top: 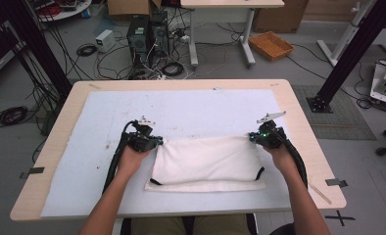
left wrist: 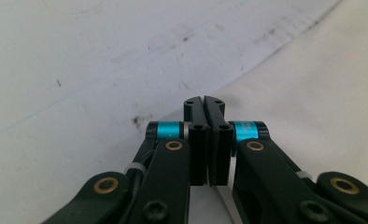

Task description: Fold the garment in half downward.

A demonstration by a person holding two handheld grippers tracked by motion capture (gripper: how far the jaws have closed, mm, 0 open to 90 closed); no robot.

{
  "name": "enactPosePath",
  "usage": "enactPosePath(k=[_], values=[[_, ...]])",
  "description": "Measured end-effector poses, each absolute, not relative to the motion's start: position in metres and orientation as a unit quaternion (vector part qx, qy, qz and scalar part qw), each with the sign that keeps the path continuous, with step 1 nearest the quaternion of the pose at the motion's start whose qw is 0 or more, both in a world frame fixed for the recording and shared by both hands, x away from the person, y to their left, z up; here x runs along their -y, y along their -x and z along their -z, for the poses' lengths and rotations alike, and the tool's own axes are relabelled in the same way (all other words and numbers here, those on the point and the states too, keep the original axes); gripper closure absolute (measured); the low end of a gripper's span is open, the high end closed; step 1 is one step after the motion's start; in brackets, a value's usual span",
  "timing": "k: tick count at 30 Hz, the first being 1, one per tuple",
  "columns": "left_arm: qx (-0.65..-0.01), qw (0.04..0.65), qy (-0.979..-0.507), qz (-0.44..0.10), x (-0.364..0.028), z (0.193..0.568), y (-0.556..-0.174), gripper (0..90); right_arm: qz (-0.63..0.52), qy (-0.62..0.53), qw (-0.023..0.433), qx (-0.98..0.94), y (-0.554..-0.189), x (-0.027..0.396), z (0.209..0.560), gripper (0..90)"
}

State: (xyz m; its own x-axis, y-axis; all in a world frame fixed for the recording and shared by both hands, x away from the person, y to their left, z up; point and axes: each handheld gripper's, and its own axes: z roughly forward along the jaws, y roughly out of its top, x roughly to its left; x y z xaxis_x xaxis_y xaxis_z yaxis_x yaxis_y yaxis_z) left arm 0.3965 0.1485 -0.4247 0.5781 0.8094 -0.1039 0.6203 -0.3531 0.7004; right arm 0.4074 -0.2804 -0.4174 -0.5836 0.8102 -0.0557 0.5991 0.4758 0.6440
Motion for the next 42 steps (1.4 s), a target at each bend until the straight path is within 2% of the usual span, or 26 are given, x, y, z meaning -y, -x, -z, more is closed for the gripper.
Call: enactPosePath(k=[8, 9, 10, 11, 12, 14, 17, 18, 23, 27, 33, 37, 39, 41, 42], values=[[-0.473, 0.368, -0.790, -0.131, -0.147, 0.427, -0.412, 87.8, -0.299, -0.431, 0.212, -0.825, -0.421, 0.284, 0.416, 87.1], [-0.473, 0.368, -0.790, -0.131, -0.147, 0.427, -0.412, 83.6, -0.299, -0.431, 0.212, -0.825, -0.421, 0.284, 0.416, 87.1], [-0.479, 0.379, -0.780, -0.139, -0.147, 0.427, -0.407, 67.7, -0.300, -0.438, 0.216, -0.820, -0.419, 0.283, 0.416, 64.6], [-0.479, 0.382, -0.778, -0.140, -0.148, 0.426, -0.404, 54.4, -0.303, -0.445, 0.214, -0.815, -0.416, 0.284, 0.415, 58.7], [-0.473, 0.387, -0.779, -0.139, -0.149, 0.425, -0.398, 51.3, -0.310, -0.446, 0.210, -0.813, -0.413, 0.285, 0.414, 56.0], [-0.456, 0.388, -0.788, -0.145, -0.151, 0.422, -0.386, 51.6, -0.320, -0.441, 0.210, -0.812, -0.401, 0.288, 0.411, 51.4], [-0.444, 0.394, -0.792, -0.142, -0.153, 0.420, -0.372, 54.0, -0.334, -0.433, 0.203, -0.812, -0.386, 0.291, 0.408, 50.8], [-0.432, 0.400, -0.797, -0.139, -0.155, 0.419, -0.357, 54.3, -0.344, -0.426, 0.180, -0.817, -0.371, 0.294, 0.409, 50.0], [-0.418, 0.408, -0.800, -0.134, -0.158, 0.424, -0.331, 56.2, -0.335, -0.418, 0.165, -0.828, -0.344, 0.299, 0.421, 49.3], [-0.416, 0.433, -0.790, -0.119, -0.157, 0.429, -0.313, 60.3, -0.355, -0.422, 0.157, -0.820, -0.324, 0.304, 0.425, 51.2], [-0.409, 0.384, -0.817, -0.131, -0.147, 0.433, -0.297, 63.2, -0.347, -0.410, 0.160, -0.828, -0.304, 0.299, 0.415, 56.2], [-0.409, 0.380, -0.821, -0.122, -0.145, 0.438, -0.297, 63.4, -0.330, -0.408, 0.152, -0.838, -0.306, 0.296, 0.421, 61.0], [-0.404, 0.374, -0.825, -0.125, -0.143, 0.440, -0.297, 69.2, -0.318, -0.404, 0.152, -0.844, -0.307, 0.293, 0.424, 64.3], [-0.393, 0.370, -0.831, -0.132, -0.140, 0.441, -0.297, 81.3, -0.312, -0.400, 0.149, -0.849, -0.308, 0.291, 0.426, 73.8], [-0.393, 0.370, -0.831, -0.132, -0.140, 0.441, -0.297, 84.7, -0.312, -0.400, 0.149, -0.849, -0.308, 0.291, 0.426, 73.8]])
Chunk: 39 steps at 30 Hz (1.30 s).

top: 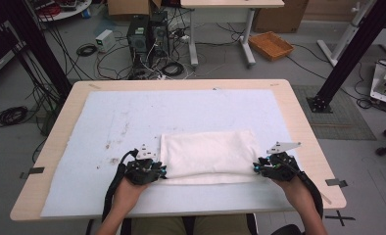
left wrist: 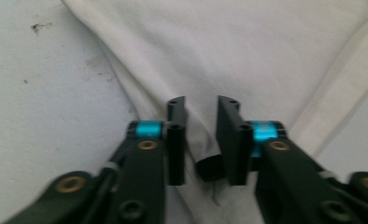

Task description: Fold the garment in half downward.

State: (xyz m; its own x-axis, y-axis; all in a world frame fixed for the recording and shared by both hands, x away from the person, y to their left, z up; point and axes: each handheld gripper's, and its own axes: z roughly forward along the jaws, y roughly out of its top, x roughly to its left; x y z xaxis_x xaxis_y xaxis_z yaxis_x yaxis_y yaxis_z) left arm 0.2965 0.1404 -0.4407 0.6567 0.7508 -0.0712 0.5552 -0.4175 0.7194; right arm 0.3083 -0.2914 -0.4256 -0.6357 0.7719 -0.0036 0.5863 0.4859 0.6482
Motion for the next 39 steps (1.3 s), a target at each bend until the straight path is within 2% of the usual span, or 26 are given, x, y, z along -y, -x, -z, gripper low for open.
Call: enactPosePath(k=[1, 2, 6, 10, 14, 18, 19, 20, 21, 22, 25, 26, 27, 28, 30, 31, 36, 39], values=[[-0.385, 0.376, -0.831, -0.138, -0.140, 0.437, -0.295, 85.9, -0.311, -0.391, 0.149, -0.853, -0.308, 0.290, 0.425, 85.1], [-0.385, 0.376, -0.831, -0.138, -0.140, 0.437, -0.295, 86.1, -0.315, -0.388, 0.150, -0.853, -0.307, 0.290, 0.424, 85.9], [-0.370, 0.417, -0.816, -0.154, -0.149, 0.421, -0.287, 86.3, -0.343, -0.377, 0.155, -0.846, -0.299, 0.293, 0.410, 86.3], [-0.361, 0.439, -0.811, -0.137, -0.158, 0.413, -0.280, 86.6, -0.349, -0.369, 0.146, -0.849, -0.291, 0.298, 0.398, 86.4], [-0.359, 0.438, -0.815, -0.118, -0.164, 0.415, -0.275, 86.8, -0.333, -0.370, 0.123, -0.859, -0.283, 0.302, 0.391, 86.4], [-0.362, 0.419, -0.825, -0.109, -0.161, 0.424, -0.277, 86.4, -0.308, -0.374, 0.110, -0.868, -0.282, 0.302, 0.404, 85.9], [-0.363, 0.414, -0.828, -0.110, -0.159, 0.425, -0.278, 85.9, -0.302, -0.372, 0.106, -0.871, -0.283, 0.301, 0.410, 83.7], [-0.365, 0.411, -0.828, -0.113, -0.158, 0.426, -0.279, 81.9, -0.297, -0.375, 0.105, -0.872, -0.284, 0.300, 0.412, 74.1], [-0.365, 0.411, -0.828, -0.113, -0.158, 0.426, -0.279, 70.7, -0.301, -0.378, 0.107, -0.869, -0.286, 0.300, 0.413, 60.9], [-0.382, 0.408, -0.820, -0.122, -0.158, 0.424, -0.282, 59.4, -0.311, -0.383, 0.116, -0.862, -0.287, 0.300, 0.411, 53.7], [-0.399, 0.402, -0.810, -0.151, -0.161, 0.419, -0.287, 47.2, -0.331, -0.392, 0.143, -0.846, -0.290, 0.302, 0.404, 37.1], [-0.399, 0.402, -0.810, -0.151, -0.161, 0.419, -0.287, 43.0, -0.331, -0.392, 0.143, -0.846, -0.290, 0.302, 0.404, 37.1], [-0.419, 0.408, -0.796, -0.152, -0.164, 0.416, -0.293, 39.7, -0.331, -0.394, 0.166, -0.841, -0.296, 0.303, 0.402, 28.9], [-0.419, 0.408, -0.796, -0.152, -0.164, 0.416, -0.293, 35.9, -0.337, -0.396, 0.174, -0.836, -0.300, 0.304, 0.402, 24.9], [-0.414, 0.416, -0.796, -0.148, -0.170, 0.412, -0.299, 27.0, -0.351, -0.403, 0.186, -0.825, -0.307, 0.303, 0.401, 21.3], [-0.417, 0.419, -0.793, -0.152, -0.171, 0.410, -0.301, 25.5, -0.354, -0.400, 0.187, -0.824, -0.312, 0.301, 0.400, 21.3], [-0.413, 0.440, -0.780, -0.164, -0.178, 0.410, -0.308, 25.5, -0.363, -0.392, 0.200, -0.821, -0.327, 0.292, 0.398, 21.3], [-0.411, 0.448, -0.776, -0.168, -0.183, 0.416, -0.306, 25.5, -0.372, -0.393, 0.189, -0.819, -0.327, 0.289, 0.404, 21.3]])
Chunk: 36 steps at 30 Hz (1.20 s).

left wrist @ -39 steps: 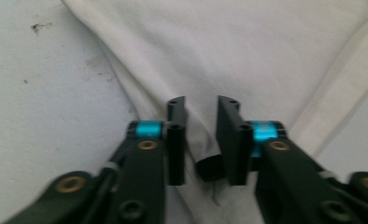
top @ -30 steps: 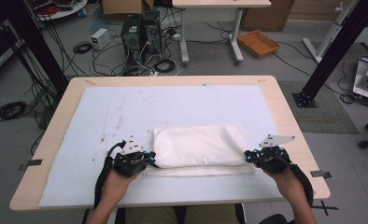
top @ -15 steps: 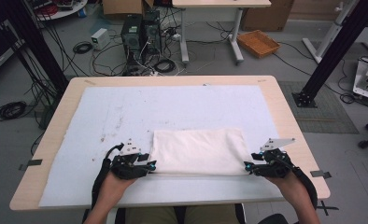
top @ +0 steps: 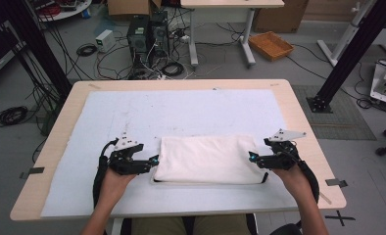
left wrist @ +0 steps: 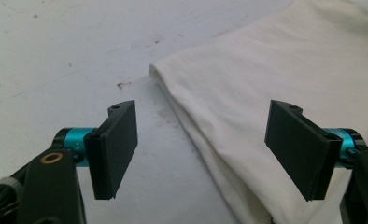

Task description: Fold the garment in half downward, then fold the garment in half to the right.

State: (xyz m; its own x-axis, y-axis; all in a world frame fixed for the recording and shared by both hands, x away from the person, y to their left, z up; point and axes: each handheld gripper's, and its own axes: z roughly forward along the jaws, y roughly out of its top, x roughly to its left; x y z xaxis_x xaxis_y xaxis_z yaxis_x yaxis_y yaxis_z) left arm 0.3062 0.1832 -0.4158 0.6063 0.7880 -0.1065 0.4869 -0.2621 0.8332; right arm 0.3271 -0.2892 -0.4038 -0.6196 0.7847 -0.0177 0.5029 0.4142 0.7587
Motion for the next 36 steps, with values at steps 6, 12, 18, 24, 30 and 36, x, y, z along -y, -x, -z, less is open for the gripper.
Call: enactPosePath(k=[6, 12, 18, 24, 30, 36], values=[[-0.421, 0.448, -0.771, -0.165, -0.189, 0.419, -0.304, 25.5, -0.368, -0.403, 0.180, -0.818, -0.321, 0.293, 0.414, 21.3], [-0.419, 0.447, -0.772, -0.167, -0.189, 0.418, -0.304, 25.6, -0.372, -0.408, 0.184, -0.814, -0.319, 0.298, 0.410, 21.3], [-0.418, 0.447, -0.772, -0.170, -0.189, 0.416, -0.303, 25.6, -0.374, -0.412, 0.192, -0.808, -0.317, 0.305, 0.406, 21.3], [-0.415, 0.450, -0.773, -0.170, -0.188, 0.413, -0.301, 25.5, -0.378, -0.420, 0.195, -0.802, -0.315, 0.312, 0.404, 21.3], [-0.416, 0.451, -0.771, -0.172, -0.190, 0.413, -0.301, 25.6, -0.381, -0.417, 0.198, -0.801, -0.315, 0.313, 0.401, 21.3], [-0.425, 0.450, -0.767, -0.171, -0.188, 0.413, -0.299, 25.7, -0.383, -0.417, 0.195, -0.801, -0.314, 0.311, 0.402, 21.3]])
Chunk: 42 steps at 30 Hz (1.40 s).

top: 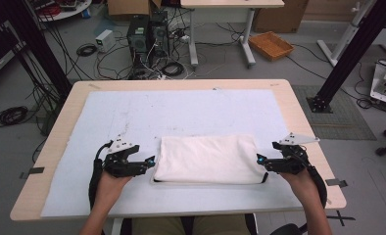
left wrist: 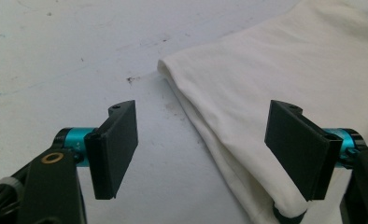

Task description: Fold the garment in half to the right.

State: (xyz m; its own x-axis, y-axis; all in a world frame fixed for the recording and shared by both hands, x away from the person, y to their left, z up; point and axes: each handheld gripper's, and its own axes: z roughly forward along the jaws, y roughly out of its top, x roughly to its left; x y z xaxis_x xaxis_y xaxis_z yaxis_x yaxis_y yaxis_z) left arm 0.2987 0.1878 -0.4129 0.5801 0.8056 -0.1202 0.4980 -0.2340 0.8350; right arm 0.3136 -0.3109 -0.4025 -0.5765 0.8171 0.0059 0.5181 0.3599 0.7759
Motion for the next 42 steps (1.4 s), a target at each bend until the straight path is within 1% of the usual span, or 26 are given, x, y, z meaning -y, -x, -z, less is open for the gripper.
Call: enactPosePath(k=[2, 6, 8, 10, 13, 16, 20, 21, 22, 24, 27, 30, 34, 36, 38, 42], values=[[-0.434, 0.451, -0.764, -0.155, -0.185, 0.414, -0.298, 25.6, -0.383, -0.412, 0.196, -0.803, -0.313, 0.311, 0.403, 21.3], [-0.435, 0.435, -0.773, -0.158, -0.175, 0.415, -0.296, 25.6, -0.388, -0.409, 0.199, -0.802, -0.313, 0.309, 0.403, 21.3], [-0.431, 0.417, -0.786, -0.154, -0.170, 0.418, -0.295, 26.5, -0.390, -0.409, 0.198, -0.801, -0.312, 0.307, 0.402, 21.3], [-0.427, 0.401, -0.797, -0.145, -0.165, 0.423, -0.294, 41.3, -0.391, -0.407, 0.197, -0.801, -0.311, 0.305, 0.402, 21.3], [-0.428, 0.377, -0.810, -0.141, -0.160, 0.427, -0.293, 42.0, -0.389, -0.401, 0.197, -0.806, -0.311, 0.302, 0.402, 21.3], [-0.433, 0.366, -0.812, -0.137, -0.157, 0.428, -0.291, 42.0, -0.387, -0.401, 0.195, -0.807, -0.312, 0.300, 0.403, 21.3], [-0.440, 0.336, -0.821, -0.139, -0.152, 0.434, -0.284, 42.1, -0.387, -0.396, 0.193, -0.810, -0.313, 0.297, 0.405, 21.3], [-0.439, 0.335, -0.823, -0.134, -0.152, 0.435, -0.282, 45.7, -0.385, -0.395, 0.191, -0.812, -0.312, 0.296, 0.405, 21.3], [-0.439, 0.342, -0.821, -0.130, -0.153, 0.437, -0.281, 52.3, -0.386, -0.392, 0.190, -0.813, -0.313, 0.295, 0.405, 21.3], [-0.441, 0.342, -0.818, -0.138, -0.151, 0.438, -0.280, 58.4, -0.385, -0.388, 0.189, -0.816, -0.313, 0.292, 0.405, 21.3], [-0.444, 0.344, -0.815, -0.142, -0.151, 0.439, -0.280, 62.9, -0.387, -0.382, 0.188, -0.818, -0.313, 0.287, 0.402, 21.3], [-0.454, 0.356, -0.806, -0.131, -0.157, 0.440, -0.282, 69.3, -0.389, -0.369, 0.190, -0.823, -0.312, 0.279, 0.399, 21.3], [-0.458, 0.358, -0.803, -0.132, -0.157, 0.440, -0.281, 70.9, -0.393, -0.356, 0.193, -0.826, -0.315, 0.263, 0.392, 21.3], [-0.462, 0.360, -0.800, -0.129, -0.156, 0.440, -0.281, 72.7, -0.398, -0.352, 0.194, -0.825, -0.321, 0.253, 0.386, 21.3], [-0.465, 0.365, -0.799, -0.111, -0.156, 0.440, -0.280, 82.2, -0.395, -0.342, 0.194, -0.830, -0.329, 0.240, 0.380, 21.1], [-0.471, 0.365, -0.796, -0.109, -0.154, 0.440, -0.280, 83.8, -0.394, -0.320, 0.194, -0.840, -0.348, 0.207, 0.366, 21.1]])
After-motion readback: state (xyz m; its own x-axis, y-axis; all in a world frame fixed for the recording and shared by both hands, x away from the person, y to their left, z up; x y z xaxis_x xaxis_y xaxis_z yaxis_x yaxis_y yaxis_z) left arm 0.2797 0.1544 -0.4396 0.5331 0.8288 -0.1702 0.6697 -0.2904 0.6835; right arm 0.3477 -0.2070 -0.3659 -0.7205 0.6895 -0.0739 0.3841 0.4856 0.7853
